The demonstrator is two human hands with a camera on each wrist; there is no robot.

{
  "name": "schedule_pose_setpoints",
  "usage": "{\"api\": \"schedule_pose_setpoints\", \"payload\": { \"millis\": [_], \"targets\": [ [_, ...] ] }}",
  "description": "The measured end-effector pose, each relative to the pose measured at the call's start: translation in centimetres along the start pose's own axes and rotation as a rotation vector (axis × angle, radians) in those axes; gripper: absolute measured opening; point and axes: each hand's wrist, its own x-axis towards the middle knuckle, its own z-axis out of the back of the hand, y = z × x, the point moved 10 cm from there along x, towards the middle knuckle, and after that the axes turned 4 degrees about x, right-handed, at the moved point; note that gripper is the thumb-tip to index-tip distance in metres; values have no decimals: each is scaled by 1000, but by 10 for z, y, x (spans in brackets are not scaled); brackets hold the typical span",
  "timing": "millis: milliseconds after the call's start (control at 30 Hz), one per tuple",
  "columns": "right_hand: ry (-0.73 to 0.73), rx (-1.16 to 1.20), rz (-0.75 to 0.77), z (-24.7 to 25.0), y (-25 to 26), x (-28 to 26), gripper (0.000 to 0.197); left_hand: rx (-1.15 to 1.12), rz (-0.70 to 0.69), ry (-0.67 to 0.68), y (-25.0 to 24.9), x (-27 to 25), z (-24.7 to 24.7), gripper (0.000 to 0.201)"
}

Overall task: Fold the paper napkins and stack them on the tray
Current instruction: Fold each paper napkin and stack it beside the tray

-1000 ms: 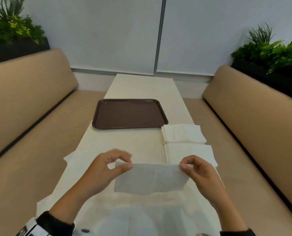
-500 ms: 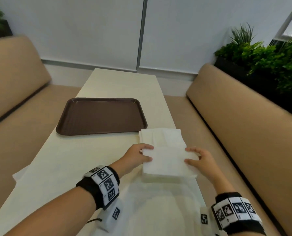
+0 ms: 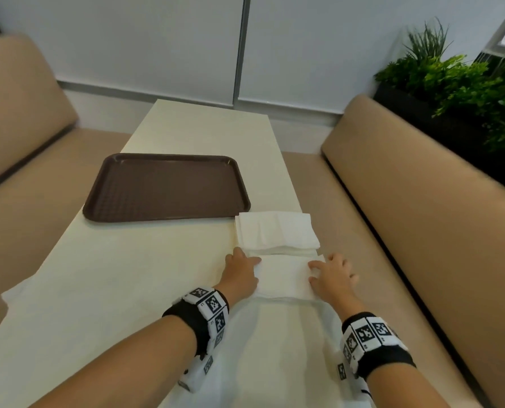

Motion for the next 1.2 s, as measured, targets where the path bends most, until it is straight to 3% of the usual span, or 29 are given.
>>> {"api": "schedule_pose_setpoints", "payload": {
  "millis": [100, 200, 433, 600, 700, 800, 900, 1067, 1200],
  "targets": [
    [-10, -105, -17, 18, 14, -20, 54, -110, -3, -11, 15, -29, 29, 42],
    [-47, -26, 190, 26, 60, -56, 59, -298, -27, -67, 46, -81, 74, 17],
    [390, 90, 835, -47, 200, -193, 54, -443, 133, -169, 156, -237, 128, 14],
    [510, 64, 1021, -91, 252, -257, 71, -594, 262, -331, 221, -333, 138, 14],
    [533, -59, 1124, -115, 265, -295, 93, -678, 326, -460, 252, -367, 139, 17],
    [521, -225, 1177, -137, 266, -320, 108, -695, 334, -510, 264, -384, 140, 24],
    [531, -228, 1153, -141, 263, -322, 104, -707, 321, -528, 267, -390, 144, 24],
    [572, -221, 1113, -142, 260, -330, 81, -729, 269, -537, 267, -387, 147, 31],
    [613, -49, 1049, -131, 256, -323, 50, -741, 239, -520, 265, -385, 145, 28]
  ]
}}
